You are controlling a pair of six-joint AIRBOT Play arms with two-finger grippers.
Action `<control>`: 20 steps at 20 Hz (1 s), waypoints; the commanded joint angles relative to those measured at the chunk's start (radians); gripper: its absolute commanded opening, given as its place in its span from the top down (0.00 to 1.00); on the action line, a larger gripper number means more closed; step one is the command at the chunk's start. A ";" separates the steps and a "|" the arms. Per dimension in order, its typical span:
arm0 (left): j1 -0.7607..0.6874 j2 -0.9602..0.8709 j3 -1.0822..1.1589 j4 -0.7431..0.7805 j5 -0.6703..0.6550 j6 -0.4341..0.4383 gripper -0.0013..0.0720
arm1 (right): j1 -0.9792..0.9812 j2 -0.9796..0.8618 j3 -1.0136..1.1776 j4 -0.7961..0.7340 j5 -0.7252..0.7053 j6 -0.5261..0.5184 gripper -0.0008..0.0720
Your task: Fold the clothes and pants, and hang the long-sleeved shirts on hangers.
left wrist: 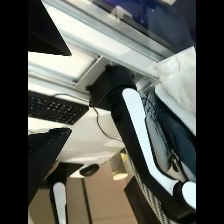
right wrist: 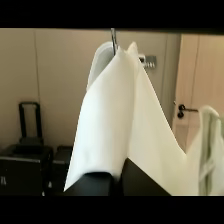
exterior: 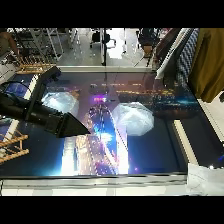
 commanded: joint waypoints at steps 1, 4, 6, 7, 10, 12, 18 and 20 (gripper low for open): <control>0.000 0.000 0.000 -0.038 -0.008 -0.022 0.32 | -0.012 -0.024 -0.028 0.005 0.014 0.013 0.97; 0.001 0.000 0.000 -0.038 -0.010 -0.022 0.32 | -0.012 -0.002 -0.031 0.009 0.136 0.013 0.97; 0.001 0.000 0.000 -0.038 -0.021 -0.021 0.32 | -0.012 0.026 -0.031 0.007 0.167 0.015 0.96; 0.001 0.000 0.000 -0.038 -0.021 -0.021 0.32 | -0.012 0.041 -0.031 0.012 0.166 0.016 0.87; 0.001 0.000 0.000 -0.036 -0.021 -0.012 0.32 | 0.004 0.117 -0.031 0.111 0.166 0.016 0.06; 0.001 0.000 0.000 0.010 -0.030 0.001 0.32 | 0.029 0.192 -0.031 0.230 0.142 0.016 0.05; 0.028 0.012 0.000 0.850 -0.027 -0.131 0.56 | 0.333 0.334 -0.044 1.008 0.307 -0.403 0.05; 0.034 0.040 0.000 1.329 -0.019 -0.303 0.63 | 0.527 0.323 -0.115 1.132 0.531 -0.530 0.05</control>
